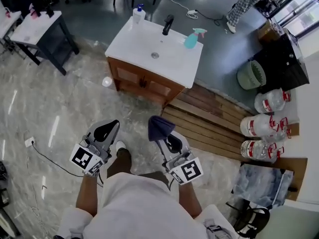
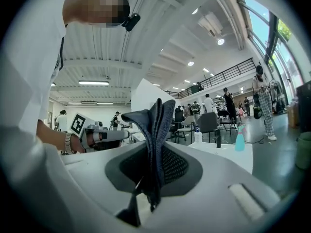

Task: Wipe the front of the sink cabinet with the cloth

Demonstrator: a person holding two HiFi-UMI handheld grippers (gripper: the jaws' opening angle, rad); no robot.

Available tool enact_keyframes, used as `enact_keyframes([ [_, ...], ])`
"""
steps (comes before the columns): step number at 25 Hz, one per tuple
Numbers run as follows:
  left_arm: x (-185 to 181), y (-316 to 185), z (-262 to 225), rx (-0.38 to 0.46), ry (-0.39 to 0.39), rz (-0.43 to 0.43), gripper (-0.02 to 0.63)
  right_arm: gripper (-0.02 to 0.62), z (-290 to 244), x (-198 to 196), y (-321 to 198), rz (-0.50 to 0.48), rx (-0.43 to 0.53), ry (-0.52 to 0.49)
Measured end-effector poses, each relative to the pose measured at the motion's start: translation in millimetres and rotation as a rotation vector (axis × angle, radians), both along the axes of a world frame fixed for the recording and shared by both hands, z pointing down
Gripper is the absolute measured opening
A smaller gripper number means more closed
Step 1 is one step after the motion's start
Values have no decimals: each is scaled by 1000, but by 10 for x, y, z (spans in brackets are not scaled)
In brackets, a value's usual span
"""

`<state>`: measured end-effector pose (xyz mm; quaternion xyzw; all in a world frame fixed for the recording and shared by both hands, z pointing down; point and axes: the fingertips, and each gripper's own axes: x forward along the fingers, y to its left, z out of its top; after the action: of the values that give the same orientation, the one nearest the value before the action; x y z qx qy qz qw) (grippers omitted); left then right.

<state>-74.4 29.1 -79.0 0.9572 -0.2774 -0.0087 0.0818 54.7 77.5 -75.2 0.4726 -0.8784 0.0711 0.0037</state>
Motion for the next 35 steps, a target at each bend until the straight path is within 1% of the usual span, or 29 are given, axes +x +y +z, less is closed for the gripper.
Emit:
enact_keyframes([
  [3,-184,-299,-23,9,-12,40,3,55,-6,-245,-270,28,-18,6],
  [5,-272,-462,-17,8,-3,48,3,55,21,-340,-387,32,-35,15],
  [11,-386,-808,156,-18,6,25,3,55,168,-371,-691,26,-68,25],
  [14,-402,-891,281,-41,9,9,3,55,316,-383,-861,0,-87,33],
  [17,-423,-1040,513,-57,4,4,3,55,496,-439,-1146,-27,-77,49],
  [22,-503,-1418,1138,-46,-7,-4,3,55,1034,-612,-1707,-50,-27,68],
  [25,-572,-1719,1634,-29,-17,-27,3,55,1467,-760,-2024,-62,18,43],
  [29,-619,-2102,2332,28,-20,-84,3,55,2145,-913,-2390,-92,70,10],
  [31,-627,-2279,2653,47,-7,-110,3,55,2517,-964,-2562,-103,88,6],
  [35,-545,-2576,3315,102,3,-121,3,55,3235,-1004,-2884,-120,124,-5],
])
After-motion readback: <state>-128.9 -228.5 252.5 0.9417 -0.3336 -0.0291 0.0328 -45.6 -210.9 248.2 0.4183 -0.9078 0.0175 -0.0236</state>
